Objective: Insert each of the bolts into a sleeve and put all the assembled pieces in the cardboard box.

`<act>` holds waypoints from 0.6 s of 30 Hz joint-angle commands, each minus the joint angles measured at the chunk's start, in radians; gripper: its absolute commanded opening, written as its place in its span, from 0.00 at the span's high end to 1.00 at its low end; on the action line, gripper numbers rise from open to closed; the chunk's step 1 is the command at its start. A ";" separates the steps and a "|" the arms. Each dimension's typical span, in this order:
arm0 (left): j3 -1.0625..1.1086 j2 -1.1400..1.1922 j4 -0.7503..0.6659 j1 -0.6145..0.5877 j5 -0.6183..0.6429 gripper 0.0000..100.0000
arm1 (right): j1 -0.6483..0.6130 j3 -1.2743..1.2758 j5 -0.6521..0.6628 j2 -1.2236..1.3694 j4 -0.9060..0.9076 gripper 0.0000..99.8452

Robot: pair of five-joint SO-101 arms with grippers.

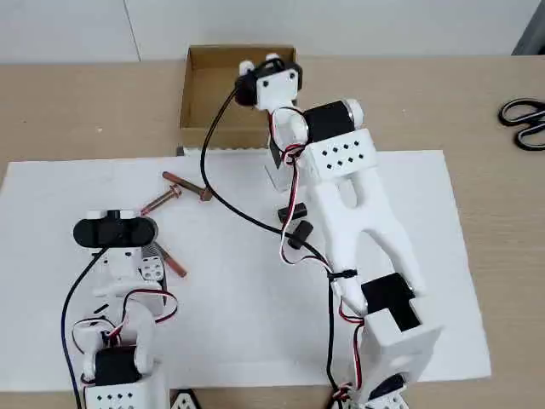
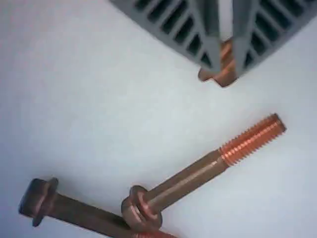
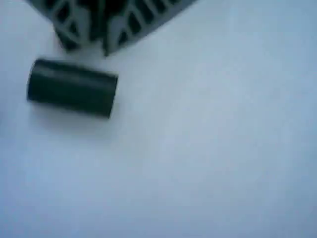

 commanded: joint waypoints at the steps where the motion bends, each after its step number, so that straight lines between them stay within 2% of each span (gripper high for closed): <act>1: -0.010 -0.006 0.005 -0.006 0.005 0.99 | 0.019 -0.043 -0.064 -0.090 0.039 1.00; 5: -0.010 -0.006 0.005 -0.006 0.005 0.99 | 0.021 -0.005 -0.086 -0.217 0.045 1.00; 9: -0.010 -0.006 0.005 -0.006 0.005 0.99 | 0.021 0.150 -0.095 -0.338 0.045 1.00; 13: -0.010 -0.006 0.005 -0.005 0.005 0.99 | 0.028 0.285 -0.203 -0.432 0.039 1.00; 18: -0.010 -0.006 0.005 -0.005 0.005 0.99 | 0.030 0.416 -0.371 -0.430 0.039 1.00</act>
